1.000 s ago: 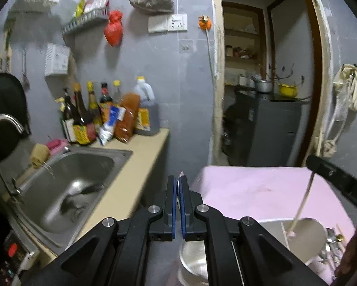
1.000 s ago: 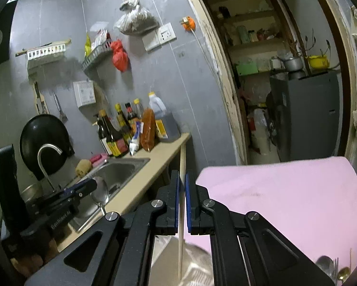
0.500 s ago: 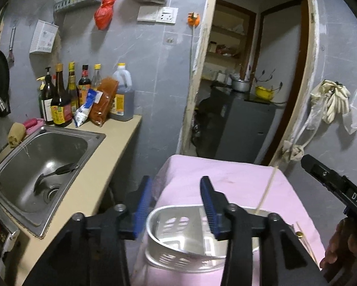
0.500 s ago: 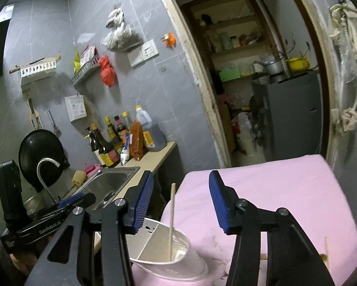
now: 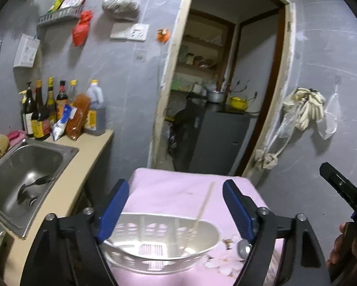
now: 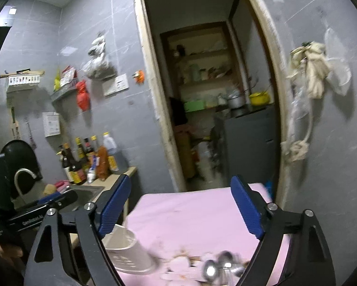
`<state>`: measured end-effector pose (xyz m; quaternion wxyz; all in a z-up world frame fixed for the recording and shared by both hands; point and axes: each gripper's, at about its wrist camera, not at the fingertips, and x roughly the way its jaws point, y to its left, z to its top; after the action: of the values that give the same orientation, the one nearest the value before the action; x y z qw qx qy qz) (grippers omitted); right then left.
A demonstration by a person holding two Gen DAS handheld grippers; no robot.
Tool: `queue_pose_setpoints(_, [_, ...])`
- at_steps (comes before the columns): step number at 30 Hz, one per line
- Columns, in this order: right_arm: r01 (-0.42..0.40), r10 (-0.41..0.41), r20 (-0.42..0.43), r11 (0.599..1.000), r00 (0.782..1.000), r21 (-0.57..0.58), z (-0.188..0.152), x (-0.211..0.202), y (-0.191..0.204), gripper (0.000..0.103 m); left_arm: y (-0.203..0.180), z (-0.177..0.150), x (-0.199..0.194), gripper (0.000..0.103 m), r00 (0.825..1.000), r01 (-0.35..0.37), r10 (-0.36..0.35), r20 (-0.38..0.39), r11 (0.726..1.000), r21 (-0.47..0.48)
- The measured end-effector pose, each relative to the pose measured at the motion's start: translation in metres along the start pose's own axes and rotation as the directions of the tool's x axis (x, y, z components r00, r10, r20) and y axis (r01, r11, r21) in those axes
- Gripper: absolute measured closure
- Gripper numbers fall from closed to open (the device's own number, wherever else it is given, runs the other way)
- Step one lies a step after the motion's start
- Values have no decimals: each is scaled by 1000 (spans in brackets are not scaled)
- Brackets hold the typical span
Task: Organize utensils
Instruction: 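Move the right tool back to the remaining utensils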
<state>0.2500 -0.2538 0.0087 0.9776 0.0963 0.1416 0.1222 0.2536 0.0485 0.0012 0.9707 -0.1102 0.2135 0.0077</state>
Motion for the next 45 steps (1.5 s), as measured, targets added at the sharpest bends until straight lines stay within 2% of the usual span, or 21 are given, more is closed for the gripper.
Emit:
queue_pose_setpoints(5, [76,-76,22,997,997,-26,8,-20,-22,7,-33,-3,-5,10,999,20,-21,43,1000,21])
queue_pose_setpoints(8, [104,-103,20,994,994,-44,10,-26,-36,3,-52,-7,-7,6,998,24,-26,61,999,36])
queue_pose_setpoints(21, [98,-103,-72,993,992,-68,-12,-9,-119,2,-131,-45,3,3,997,-35,28,70,995,95])
queue_pose_setpoints(26, [88,-98,-140,993,985,-77,-33,6,-150,2,-153,-73,23,3,998,-57,56,17,993,99])
queue_pose_setpoints(32, [63,-68,-249,998,966,-28,-66,36,-185,2,-163,-110,55,3,993,-76,83,-80,993,85])
queue_pose_setpoints(39, [10,3,-364,999,931,34,-113,78,-200,3,-162,-146,96,3,971,-69,88,-223,993,91])
queue_pose_setpoints(40, [6,9,-381,999,925,39,-118,84,-200,5,-161,-150,101,3,967,-68,89,-240,993,94])
queue_pose_setpoints(44, [-15,35,-453,999,891,47,-139,109,-195,28,-160,-159,117,3,957,-67,96,-274,991,114])
queue_pose_setpoints(45, [-22,43,-465,999,884,49,-142,113,-194,31,-159,-161,120,3,955,-65,96,-281,991,119])
